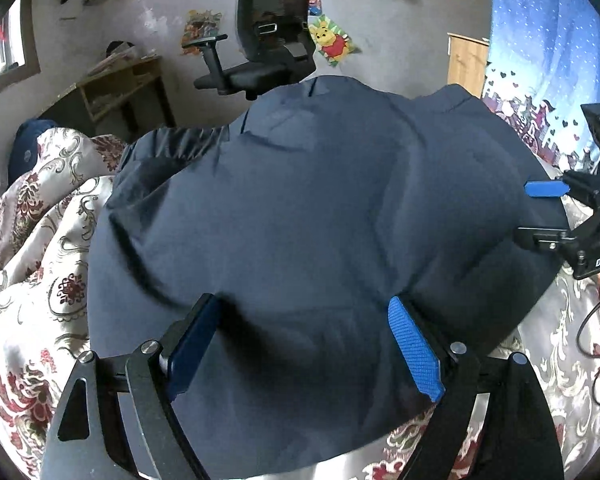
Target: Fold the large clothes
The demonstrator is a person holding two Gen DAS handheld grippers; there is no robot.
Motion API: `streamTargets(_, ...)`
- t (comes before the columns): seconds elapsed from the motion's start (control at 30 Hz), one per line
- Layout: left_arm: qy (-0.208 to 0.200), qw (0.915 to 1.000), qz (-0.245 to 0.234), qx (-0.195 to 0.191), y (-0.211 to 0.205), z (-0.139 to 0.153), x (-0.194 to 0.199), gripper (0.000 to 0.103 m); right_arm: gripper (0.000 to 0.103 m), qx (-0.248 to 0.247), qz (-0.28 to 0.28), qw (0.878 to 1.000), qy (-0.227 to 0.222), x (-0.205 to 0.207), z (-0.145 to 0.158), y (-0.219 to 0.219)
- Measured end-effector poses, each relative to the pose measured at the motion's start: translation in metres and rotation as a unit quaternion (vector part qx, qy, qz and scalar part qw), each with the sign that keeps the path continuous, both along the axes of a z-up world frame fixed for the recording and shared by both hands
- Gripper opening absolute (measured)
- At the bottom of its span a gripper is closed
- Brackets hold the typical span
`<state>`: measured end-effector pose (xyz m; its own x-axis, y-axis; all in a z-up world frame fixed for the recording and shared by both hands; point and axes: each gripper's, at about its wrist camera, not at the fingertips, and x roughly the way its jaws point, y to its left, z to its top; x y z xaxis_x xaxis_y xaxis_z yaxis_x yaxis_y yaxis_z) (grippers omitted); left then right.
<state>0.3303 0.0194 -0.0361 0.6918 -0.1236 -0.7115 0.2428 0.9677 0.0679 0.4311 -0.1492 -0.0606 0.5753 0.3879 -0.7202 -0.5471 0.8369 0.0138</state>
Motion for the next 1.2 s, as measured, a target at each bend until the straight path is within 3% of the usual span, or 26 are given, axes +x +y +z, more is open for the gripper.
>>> streamTargets(0.6, -0.023, 0.9961, 0.073, -0.043, 0.034, 0.011, 0.066, 0.092, 0.098, 0.046, -0.052, 0.998, 0.005, 0.083, 0.008, 0.016)
streamTargets(0.83, -0.029, 0.9937, 0.097, -0.048, 0.038, 0.012, 0.093, 0.093, 0.098, 0.041, -0.080, 0.996, 0.004, 0.113, 0.012, 0.020)
streamTargets(1.2, 0.014, 0.9920, 0.116, -0.049, 0.042, 0.001, 0.135, 0.098, 0.098, 0.034, -0.107, 0.993, 0.026, 0.155, 0.003, 0.024)
